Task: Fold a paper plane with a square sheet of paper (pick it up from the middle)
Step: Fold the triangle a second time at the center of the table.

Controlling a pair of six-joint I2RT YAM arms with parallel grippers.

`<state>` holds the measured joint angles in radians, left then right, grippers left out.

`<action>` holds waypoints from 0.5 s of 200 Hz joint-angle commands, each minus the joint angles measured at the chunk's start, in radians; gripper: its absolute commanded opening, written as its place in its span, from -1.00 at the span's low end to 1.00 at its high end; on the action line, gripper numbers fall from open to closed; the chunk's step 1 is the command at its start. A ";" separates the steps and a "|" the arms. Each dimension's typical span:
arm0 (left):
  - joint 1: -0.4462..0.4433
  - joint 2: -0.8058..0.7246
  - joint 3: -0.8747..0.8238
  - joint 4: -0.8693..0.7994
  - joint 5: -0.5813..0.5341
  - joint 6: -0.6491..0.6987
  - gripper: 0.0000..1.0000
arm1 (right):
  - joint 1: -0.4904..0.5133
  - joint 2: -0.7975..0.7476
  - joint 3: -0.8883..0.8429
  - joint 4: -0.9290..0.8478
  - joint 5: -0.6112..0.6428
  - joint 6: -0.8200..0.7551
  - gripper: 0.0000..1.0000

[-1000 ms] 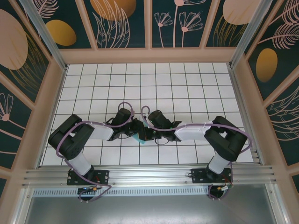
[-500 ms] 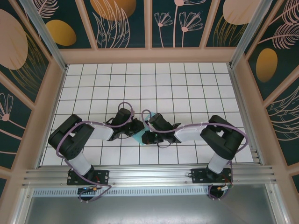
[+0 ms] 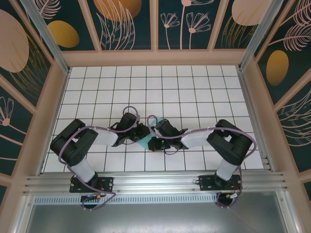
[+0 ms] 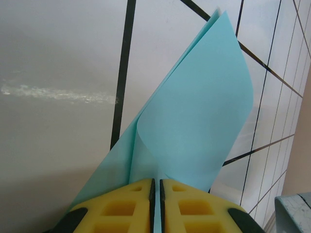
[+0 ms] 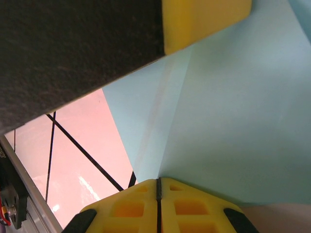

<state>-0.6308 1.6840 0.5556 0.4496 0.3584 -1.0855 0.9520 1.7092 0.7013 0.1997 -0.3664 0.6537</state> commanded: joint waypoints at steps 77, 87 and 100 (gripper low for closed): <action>-0.004 0.015 0.008 -0.035 -0.021 0.020 -0.73 | 0.027 -0.010 -0.018 -0.127 0.009 -0.054 -0.80; -0.003 0.016 0.006 -0.035 -0.019 0.022 -0.73 | 0.027 -0.025 -0.007 -0.133 0.018 -0.054 -0.80; -0.003 0.016 0.004 -0.035 -0.019 0.022 -0.73 | 0.027 -0.047 0.012 -0.133 0.018 -0.048 -0.79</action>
<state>-0.6308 1.6840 0.5556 0.4477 0.3592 -1.0847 0.9596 1.7016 0.7025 0.1856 -0.3573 0.6266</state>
